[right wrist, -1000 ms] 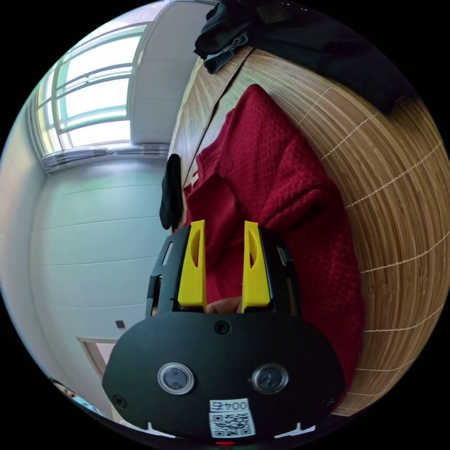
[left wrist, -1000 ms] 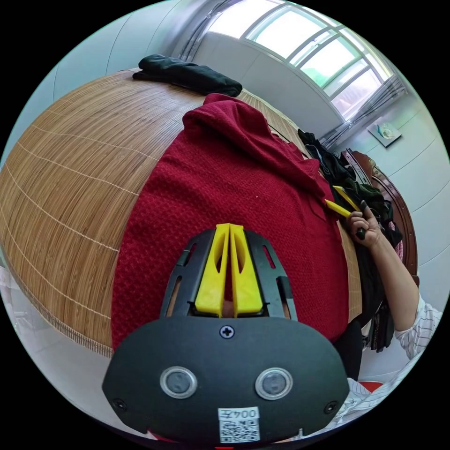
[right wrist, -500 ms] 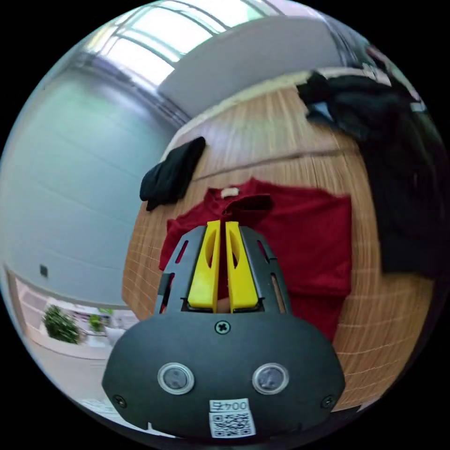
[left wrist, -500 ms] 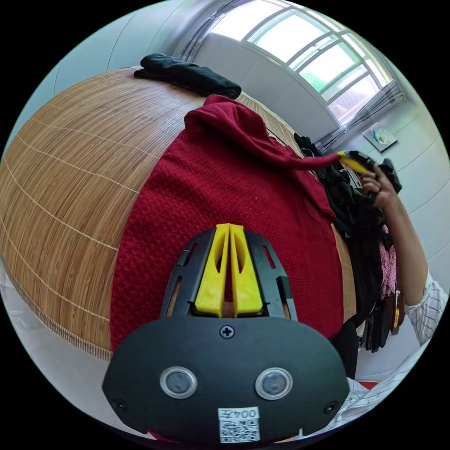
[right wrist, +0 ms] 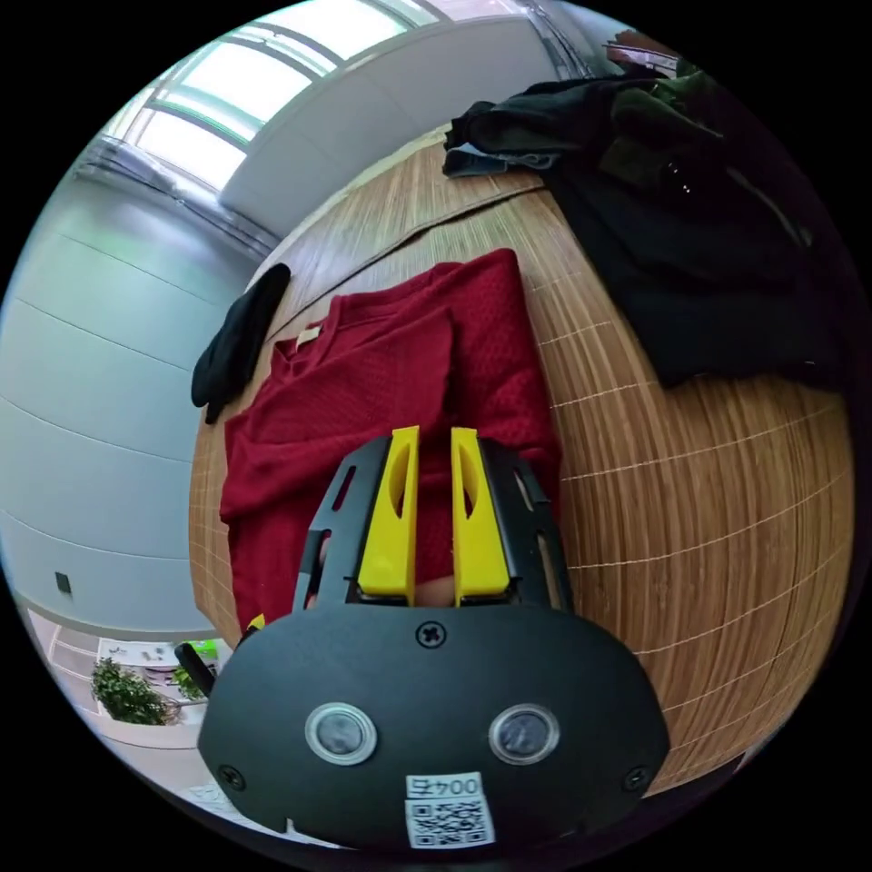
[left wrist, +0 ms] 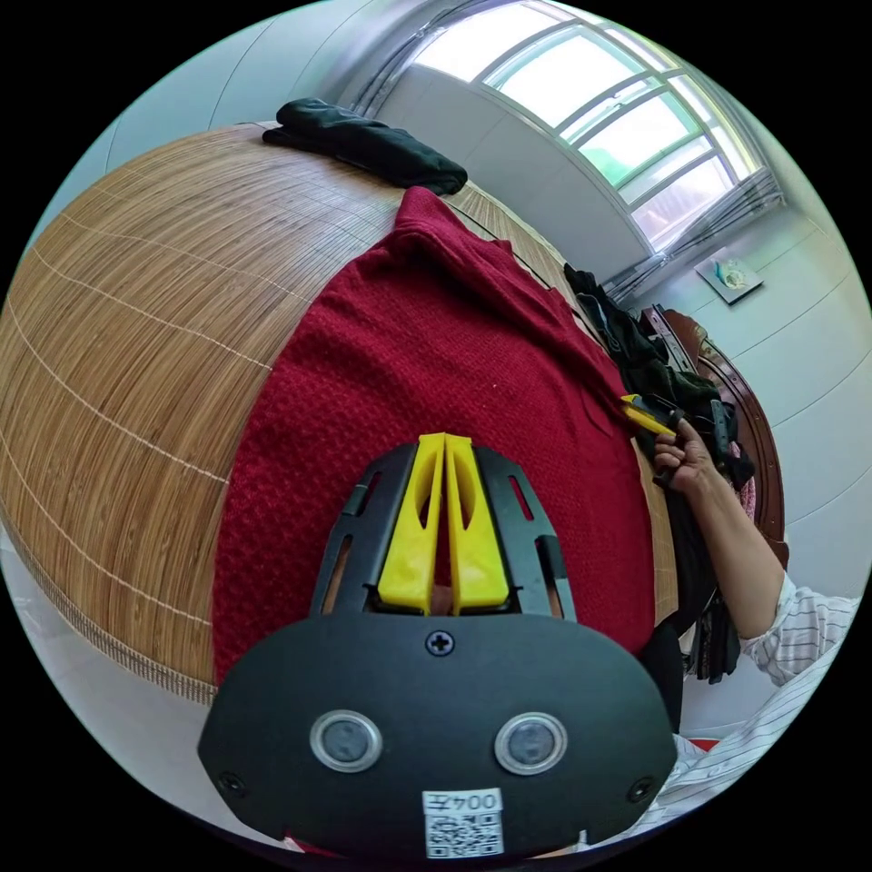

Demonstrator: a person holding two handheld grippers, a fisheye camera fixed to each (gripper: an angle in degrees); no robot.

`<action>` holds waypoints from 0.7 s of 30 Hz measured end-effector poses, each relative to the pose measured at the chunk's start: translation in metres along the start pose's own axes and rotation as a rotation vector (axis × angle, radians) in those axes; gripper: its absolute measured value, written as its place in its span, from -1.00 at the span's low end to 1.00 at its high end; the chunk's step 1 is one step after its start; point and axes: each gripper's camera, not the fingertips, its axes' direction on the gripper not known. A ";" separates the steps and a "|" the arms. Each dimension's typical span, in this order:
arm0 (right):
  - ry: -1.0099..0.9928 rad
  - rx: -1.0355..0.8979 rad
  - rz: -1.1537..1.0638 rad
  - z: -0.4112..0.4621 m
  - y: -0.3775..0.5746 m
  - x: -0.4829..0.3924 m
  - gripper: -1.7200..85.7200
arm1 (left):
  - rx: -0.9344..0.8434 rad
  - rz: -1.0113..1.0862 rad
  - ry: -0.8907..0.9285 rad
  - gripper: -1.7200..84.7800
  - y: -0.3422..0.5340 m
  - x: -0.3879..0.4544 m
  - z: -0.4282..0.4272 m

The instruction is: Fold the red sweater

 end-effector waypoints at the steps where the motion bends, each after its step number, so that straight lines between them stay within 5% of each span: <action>1: 0.007 0.069 -0.011 -0.014 0.006 -0.003 -0.79 | 0.001 -0.001 0.002 -0.94 0.001 0.001 0.002; 5: 0.045 0.182 -0.175 -0.036 0.039 -0.038 -0.79 | 0.001 -0.006 0.012 -0.94 0.006 0.007 0.010; 10: 0.072 0.092 -0.265 -0.010 0.103 -0.041 -0.82 | -0.013 -0.040 0.065 -0.91 0.010 0.014 0.019; 15: -0.084 0.027 -0.131 0.005 0.118 0.013 -0.90 | 0.222 0.283 -0.094 -0.80 -0.003 0.083 -0.008; 21: -0.228 0.015 -0.073 0.004 0.119 0.046 -0.97 | 0.144 0.447 -0.419 -0.79 -0.056 0.112 0.059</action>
